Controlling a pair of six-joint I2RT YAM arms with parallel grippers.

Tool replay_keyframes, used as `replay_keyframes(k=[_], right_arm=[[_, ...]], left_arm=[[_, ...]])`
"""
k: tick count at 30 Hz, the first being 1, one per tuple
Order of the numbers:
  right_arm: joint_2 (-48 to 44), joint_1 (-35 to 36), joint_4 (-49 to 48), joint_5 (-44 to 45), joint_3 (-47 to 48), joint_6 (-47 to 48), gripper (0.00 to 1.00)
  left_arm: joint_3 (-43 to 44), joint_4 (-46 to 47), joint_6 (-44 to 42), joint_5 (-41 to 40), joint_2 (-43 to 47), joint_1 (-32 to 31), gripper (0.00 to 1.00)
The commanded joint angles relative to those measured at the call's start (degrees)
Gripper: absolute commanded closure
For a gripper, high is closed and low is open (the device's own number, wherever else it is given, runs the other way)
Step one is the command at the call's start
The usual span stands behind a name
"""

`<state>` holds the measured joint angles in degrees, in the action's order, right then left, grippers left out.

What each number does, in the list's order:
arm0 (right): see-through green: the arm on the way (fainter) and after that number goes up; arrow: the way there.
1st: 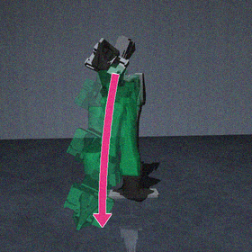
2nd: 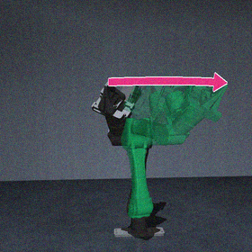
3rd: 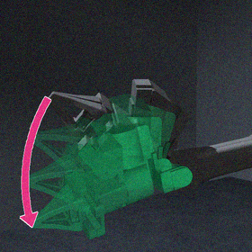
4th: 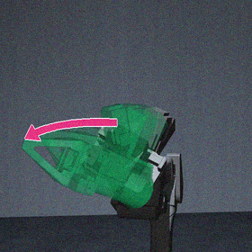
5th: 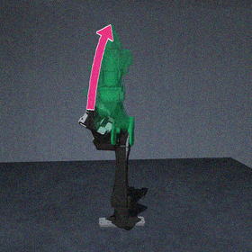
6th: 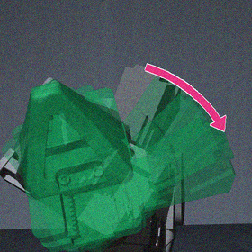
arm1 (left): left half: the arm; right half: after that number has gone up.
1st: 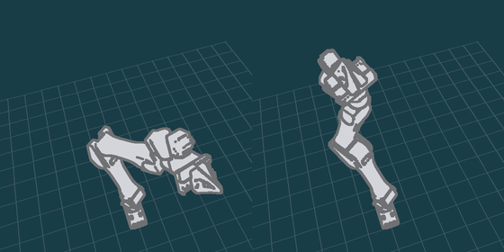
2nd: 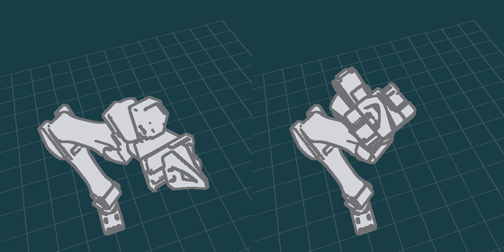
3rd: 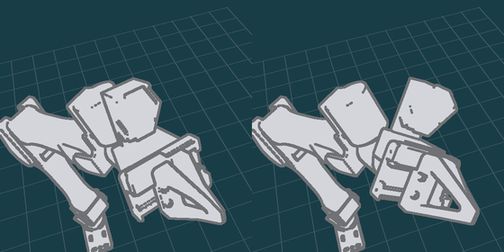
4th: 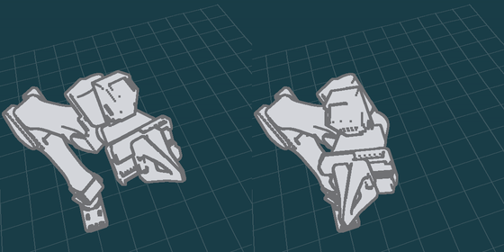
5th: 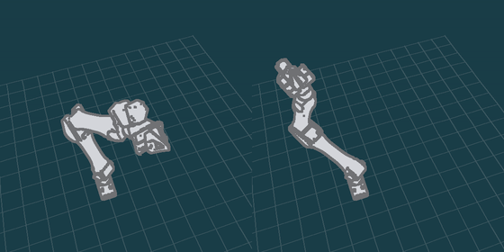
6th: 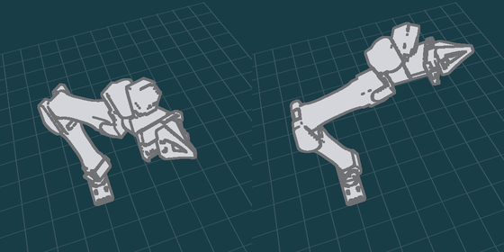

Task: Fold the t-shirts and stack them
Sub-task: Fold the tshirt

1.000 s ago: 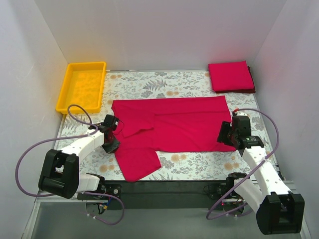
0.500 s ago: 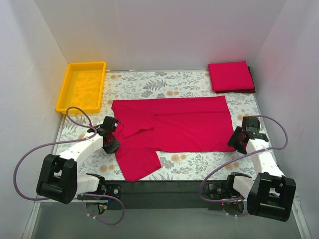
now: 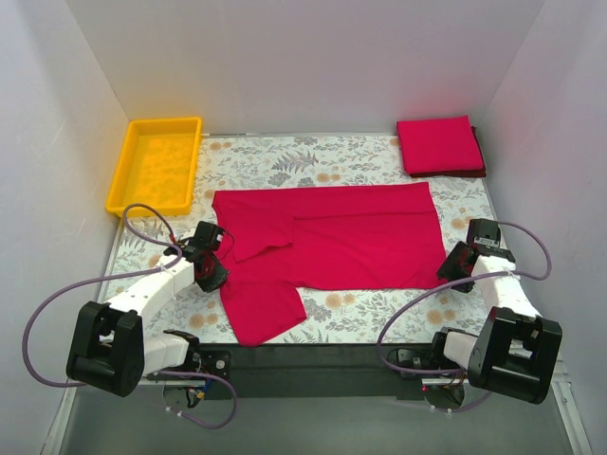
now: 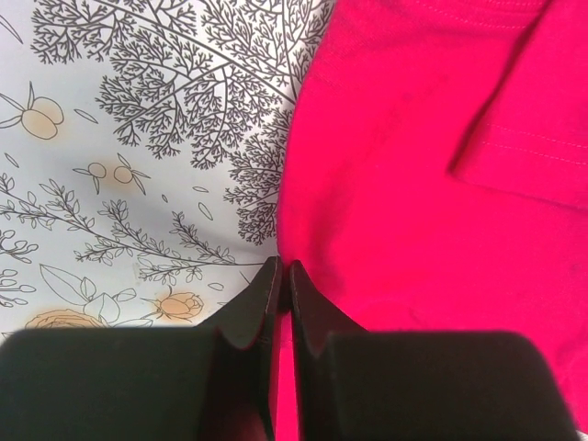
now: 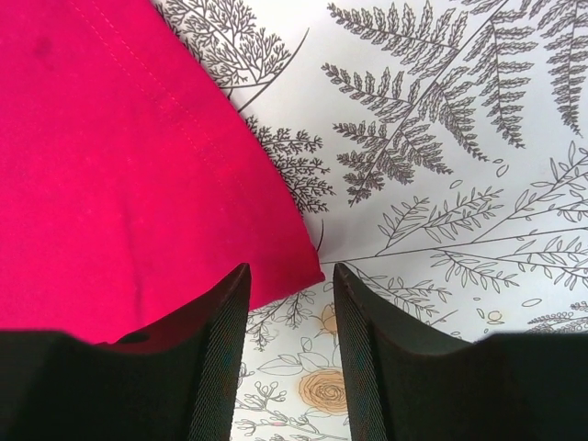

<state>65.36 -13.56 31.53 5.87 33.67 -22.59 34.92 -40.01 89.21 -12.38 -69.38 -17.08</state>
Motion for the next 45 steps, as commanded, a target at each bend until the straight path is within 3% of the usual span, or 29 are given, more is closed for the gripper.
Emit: replay_keyframes(k=[1, 19, 30, 37, 45], right_arm=[[1.3, -0.4, -0.8, 0.3, 0.6, -0.9, 0.53], [5.7, -0.5, -1.6, -0.3, -1.3, -1.8, 0.62], [3.7, -0.5, 0.8, 1.3, 0.4, -2.1, 0.99], [2.0, -0.6, 3.4, 0.3, 6.0, -1.4, 0.99], [6.3, -0.7, 4.2, -3.5, 12.8, 0.8, 0.99]], left_arm=[[-0.5, 0.8, 0.5, -0.2, 2.0, -0.3, 1.0], [-0.4, 0.5, 0.9, -0.5, 2.3, -0.3, 1.0], [0.2, -1.1, 2.3, -0.7, 2.8, -0.2, 1.0], [1.9, -3.8, 0.7, 0.7, 7.2, 3.6, 1.0], [7.4, -5.8, -3.0, 4.5, 4.0, 8.5, 1.0]])
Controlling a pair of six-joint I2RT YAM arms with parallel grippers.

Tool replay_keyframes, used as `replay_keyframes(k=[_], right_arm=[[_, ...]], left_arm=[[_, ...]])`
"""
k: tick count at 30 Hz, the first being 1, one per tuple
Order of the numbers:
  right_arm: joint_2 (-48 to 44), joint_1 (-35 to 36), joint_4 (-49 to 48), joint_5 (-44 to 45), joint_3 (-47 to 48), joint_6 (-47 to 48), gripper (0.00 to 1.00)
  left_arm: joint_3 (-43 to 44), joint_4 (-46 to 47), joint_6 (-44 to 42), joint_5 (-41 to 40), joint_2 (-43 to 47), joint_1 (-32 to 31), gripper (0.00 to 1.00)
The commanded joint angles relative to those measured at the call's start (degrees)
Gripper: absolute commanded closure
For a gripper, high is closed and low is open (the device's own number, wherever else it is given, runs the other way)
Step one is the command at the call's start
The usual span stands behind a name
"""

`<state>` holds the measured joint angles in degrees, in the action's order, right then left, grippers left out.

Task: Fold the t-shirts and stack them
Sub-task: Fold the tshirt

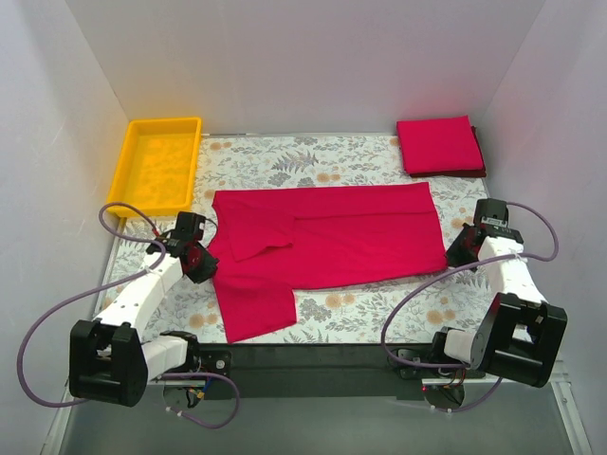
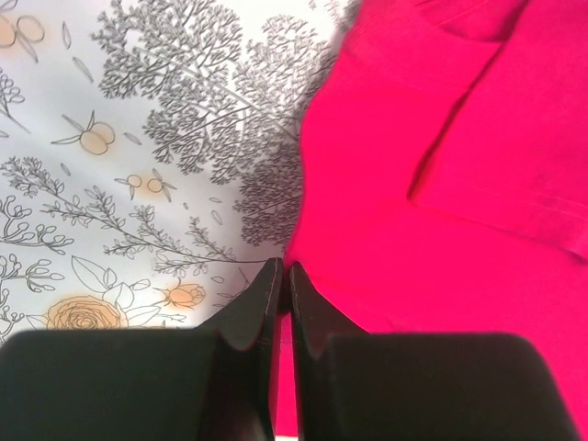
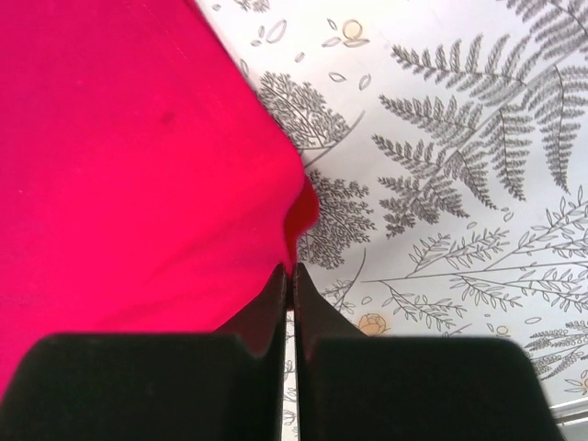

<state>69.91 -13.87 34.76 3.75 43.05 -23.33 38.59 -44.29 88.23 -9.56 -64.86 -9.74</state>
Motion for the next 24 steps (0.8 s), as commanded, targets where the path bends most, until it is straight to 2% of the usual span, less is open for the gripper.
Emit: replay_keyframes(k=[1, 13, 24], right_arm=[[2.3, -0.3, 0.9, -1.4, 4.1, 1.9, 0.99], [13.1, -0.3, 0.8, -3.3, 15.6, 5.4, 0.99], [22.2, -0.1, 0.7, -5.1, 24.4, 7.9, 0.99]], left_arm=[[4.5, -1.7, -2.2, 1.9, -0.8, 1.5, 1.0], [19.1, -3.8, -5.4, 4.1, -11.6, 5.7, 1.0], [24.8, -1.6, -6.5, 3.2, -20.8, 7.1, 1.0]])
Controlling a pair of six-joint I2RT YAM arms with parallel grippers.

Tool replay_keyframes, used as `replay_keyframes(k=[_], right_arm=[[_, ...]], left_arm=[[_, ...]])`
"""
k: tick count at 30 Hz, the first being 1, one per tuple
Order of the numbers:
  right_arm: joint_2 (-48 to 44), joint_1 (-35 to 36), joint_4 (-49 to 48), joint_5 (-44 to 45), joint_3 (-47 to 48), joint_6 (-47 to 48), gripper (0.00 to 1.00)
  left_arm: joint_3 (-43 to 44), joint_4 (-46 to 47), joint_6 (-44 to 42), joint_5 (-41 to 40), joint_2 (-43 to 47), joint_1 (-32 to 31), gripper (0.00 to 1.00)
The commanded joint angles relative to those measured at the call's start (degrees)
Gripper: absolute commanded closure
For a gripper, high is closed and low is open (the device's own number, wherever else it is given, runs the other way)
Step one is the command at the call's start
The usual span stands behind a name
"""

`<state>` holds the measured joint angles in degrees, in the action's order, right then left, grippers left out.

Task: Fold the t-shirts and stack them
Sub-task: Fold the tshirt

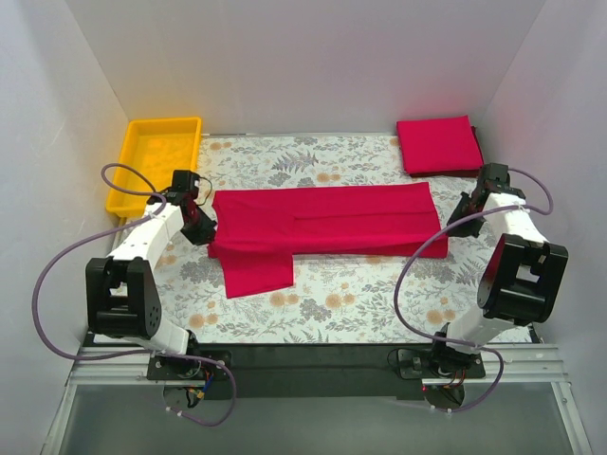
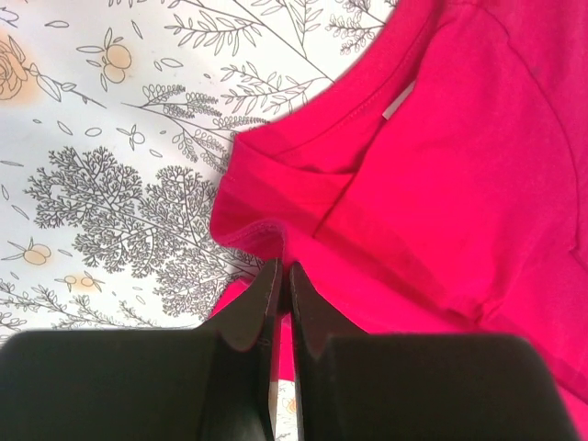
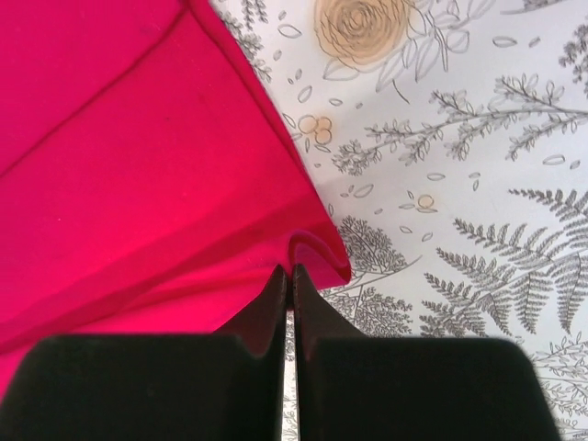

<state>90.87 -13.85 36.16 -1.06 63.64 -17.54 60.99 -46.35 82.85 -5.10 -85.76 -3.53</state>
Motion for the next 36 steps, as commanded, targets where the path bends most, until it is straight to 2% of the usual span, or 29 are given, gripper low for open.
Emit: replay_keyframes(k=[1, 16, 36], right_arm=[[1.6, 0.0, -0.7, -0.2, 4.6, 2.2, 0.99], [10.0, 3.3, -0.7, 0.8, 13.4, 3.5, 0.99], [16.7, 4.3, -2.1, 4.1, 17.8, 3.7, 0.99]], left_arm=[[2.6, 0.6, -1.1, -1.3, -0.3, 1.0, 1.0], [0.5, 2.5, -1.9, -2.0, -3.3, 1.9, 1.0], [-0.9, 4.1, -1.5, -2.7, -5.1, 1.9, 1.0]])
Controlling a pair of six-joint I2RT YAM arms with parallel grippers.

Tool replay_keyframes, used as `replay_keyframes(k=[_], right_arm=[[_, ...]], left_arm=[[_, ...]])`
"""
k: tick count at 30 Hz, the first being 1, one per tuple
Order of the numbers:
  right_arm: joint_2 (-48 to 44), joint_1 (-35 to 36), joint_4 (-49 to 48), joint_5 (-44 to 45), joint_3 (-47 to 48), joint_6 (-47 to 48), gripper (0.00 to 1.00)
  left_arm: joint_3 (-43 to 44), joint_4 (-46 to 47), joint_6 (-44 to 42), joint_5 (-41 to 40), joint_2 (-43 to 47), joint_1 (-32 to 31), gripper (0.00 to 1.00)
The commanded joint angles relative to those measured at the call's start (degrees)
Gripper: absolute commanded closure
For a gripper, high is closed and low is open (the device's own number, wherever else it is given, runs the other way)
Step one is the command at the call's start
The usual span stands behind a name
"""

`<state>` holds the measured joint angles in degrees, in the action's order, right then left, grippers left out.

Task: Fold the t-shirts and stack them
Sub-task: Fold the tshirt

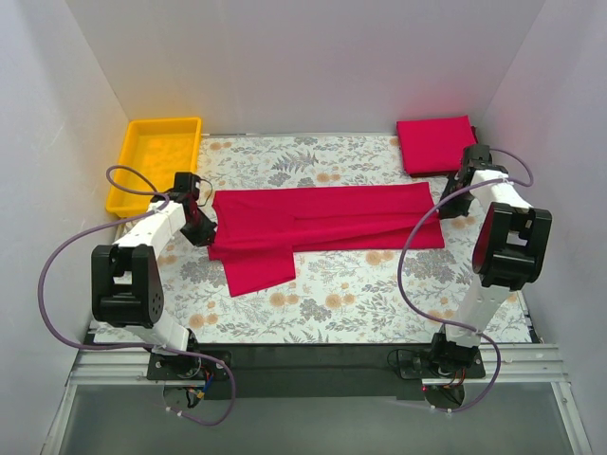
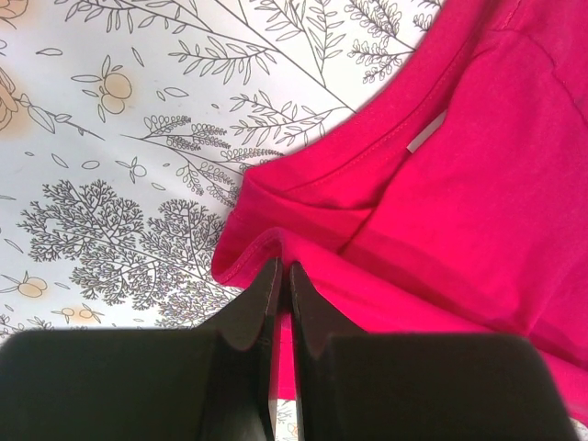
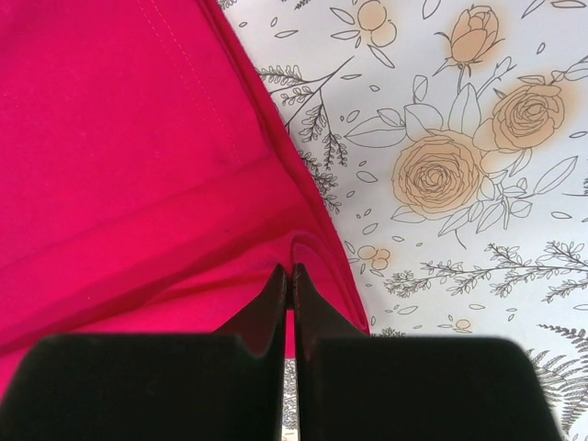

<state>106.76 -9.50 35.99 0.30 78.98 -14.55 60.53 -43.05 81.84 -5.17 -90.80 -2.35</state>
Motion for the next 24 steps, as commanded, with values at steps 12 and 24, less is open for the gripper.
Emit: replay_keyframes(k=[12, 24], right_arm=[[3.7, 1.7, -3.3, 4.4, 3.7, 1.0, 0.99], [4.1, 2.0, -3.7, 7.3, 3.3, 1.1, 0.98]], left_arm=[[0.8, 2.7, -1.1, -3.4, -2.1, 0.8, 1.0], [4.3, 3.0, -2.4, -4.6, -2.4, 0.8, 1.0]])
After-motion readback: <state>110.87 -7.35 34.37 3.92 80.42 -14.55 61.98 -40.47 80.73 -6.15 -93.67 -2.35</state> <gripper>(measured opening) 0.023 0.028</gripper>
